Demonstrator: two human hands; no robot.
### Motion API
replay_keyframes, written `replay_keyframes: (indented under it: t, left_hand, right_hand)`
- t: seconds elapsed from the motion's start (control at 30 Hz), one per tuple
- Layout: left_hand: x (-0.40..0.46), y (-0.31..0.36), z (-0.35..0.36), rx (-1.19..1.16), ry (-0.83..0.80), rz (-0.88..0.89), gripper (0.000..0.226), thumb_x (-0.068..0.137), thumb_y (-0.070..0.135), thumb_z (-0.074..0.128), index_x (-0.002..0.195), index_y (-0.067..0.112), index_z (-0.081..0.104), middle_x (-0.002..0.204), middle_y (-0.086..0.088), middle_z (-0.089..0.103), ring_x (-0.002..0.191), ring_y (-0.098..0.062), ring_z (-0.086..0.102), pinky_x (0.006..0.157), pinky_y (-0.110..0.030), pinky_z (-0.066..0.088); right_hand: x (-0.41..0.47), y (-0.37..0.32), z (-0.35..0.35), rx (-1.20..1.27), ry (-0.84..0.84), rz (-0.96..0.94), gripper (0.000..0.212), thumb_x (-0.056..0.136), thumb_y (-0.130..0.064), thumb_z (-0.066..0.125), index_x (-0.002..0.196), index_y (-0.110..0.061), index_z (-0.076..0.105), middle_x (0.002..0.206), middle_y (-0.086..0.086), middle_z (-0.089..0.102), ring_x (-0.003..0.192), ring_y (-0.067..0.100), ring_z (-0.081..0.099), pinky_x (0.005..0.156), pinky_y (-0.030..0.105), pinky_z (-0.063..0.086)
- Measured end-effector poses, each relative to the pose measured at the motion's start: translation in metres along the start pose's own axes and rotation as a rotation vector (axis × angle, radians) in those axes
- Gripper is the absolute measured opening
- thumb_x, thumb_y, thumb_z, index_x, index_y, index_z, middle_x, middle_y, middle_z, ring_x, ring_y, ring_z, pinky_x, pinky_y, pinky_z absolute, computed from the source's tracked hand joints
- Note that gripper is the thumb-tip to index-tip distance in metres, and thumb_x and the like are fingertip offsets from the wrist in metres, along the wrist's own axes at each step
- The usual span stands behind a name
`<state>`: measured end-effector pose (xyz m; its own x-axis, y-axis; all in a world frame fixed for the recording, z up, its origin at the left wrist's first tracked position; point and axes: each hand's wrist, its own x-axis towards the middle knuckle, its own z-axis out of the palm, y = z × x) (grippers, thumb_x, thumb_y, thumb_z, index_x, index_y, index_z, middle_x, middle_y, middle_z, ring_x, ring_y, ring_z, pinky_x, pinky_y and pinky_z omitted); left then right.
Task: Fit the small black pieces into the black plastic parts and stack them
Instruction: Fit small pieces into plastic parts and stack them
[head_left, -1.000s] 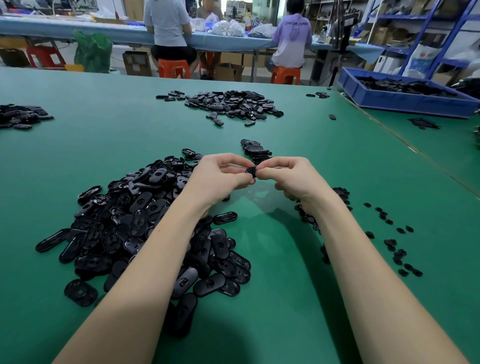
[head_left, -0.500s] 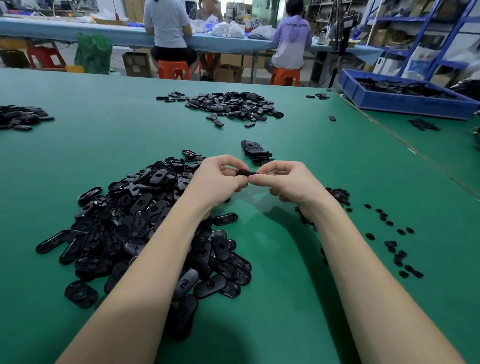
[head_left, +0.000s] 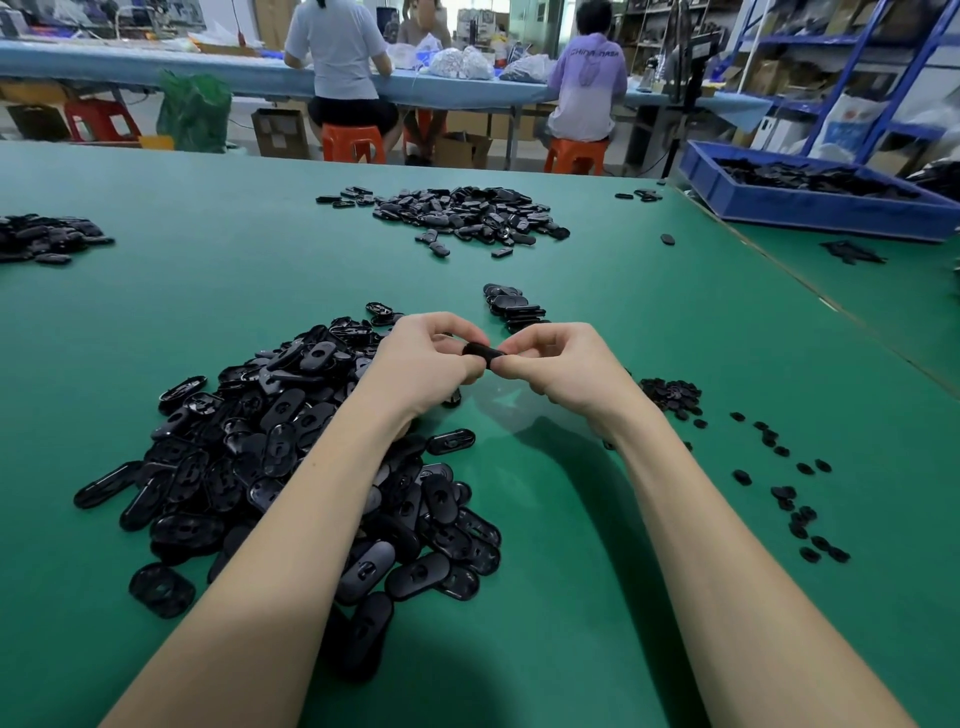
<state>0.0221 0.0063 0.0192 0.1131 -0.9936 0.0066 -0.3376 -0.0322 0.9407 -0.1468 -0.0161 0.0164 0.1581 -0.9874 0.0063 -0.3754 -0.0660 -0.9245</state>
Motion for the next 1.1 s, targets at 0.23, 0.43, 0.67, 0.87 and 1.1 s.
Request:
replay_keyframes:
  t: [0.23,0.43,0.67,0.87,1.1]
  left_hand:
    - [-0.001,-0.002,0.000,-0.014,-0.020,0.015,0.018,0.081,0.005,0.075,0.085,0.023,0.073,0.055,0.014,0.065,0.056,-0.005,0.059,0.059,-0.015,0.048]
    - [0.001,-0.002,0.002,-0.009,-0.010,0.005,0.018,0.081,0.008,0.078,0.083,0.025,0.074,0.071,0.007,0.071,0.069,-0.009,0.065,0.073,-0.024,0.052]
    - [0.000,-0.004,0.005,-0.011,0.028,0.009,0.015,0.081,0.013,0.078,0.087,0.027,0.074,0.078,0.004,0.076,0.071,-0.010,0.067,0.063,-0.020,0.050]
    - [0.001,-0.007,0.010,-0.045,0.060,0.000,0.019,0.081,0.014,0.076,0.096,0.024,0.072,0.083,0.001,0.077,0.068,-0.016,0.064,0.068,-0.028,0.051]
    - [0.005,-0.009,0.003,0.267,0.122,0.172,0.011,0.088,0.018,0.067,0.095,0.026,0.071,0.081,0.016,0.069,0.063,0.006,0.056,0.062,-0.001,0.041]
  right_hand:
    - [0.002,0.005,0.008,0.018,0.059,-0.021,0.013,0.079,-0.014,0.081,0.074,-0.020,0.071,0.064,-0.008,0.064,0.061,0.008,0.054,0.062,0.020,0.043]
    - [0.002,0.006,0.006,0.039,0.057,-0.035,0.015,0.079,-0.014,0.083,0.073,-0.020,0.071,0.065,-0.006,0.065,0.062,0.009,0.055,0.064,0.021,0.044]
    - [0.004,0.011,0.003,0.039,0.054,-0.070,0.013,0.079,-0.020,0.084,0.079,-0.022,0.071,0.060,-0.012,0.064,0.052,0.001,0.053,0.058,0.019,0.042]
    - [0.004,0.019,0.003,-0.254,0.073,-0.282,0.022,0.077,-0.028,0.081,0.090,-0.039,0.068,0.077,-0.014,0.070,0.052,0.005,0.053,0.058,0.026,0.051]
    - [0.011,0.031,-0.019,-0.378,0.279,-0.167,0.014,0.080,-0.032,0.075,0.090,-0.041,0.071,0.089,-0.026,0.071,0.063,-0.001,0.059,0.071,0.027,0.054]
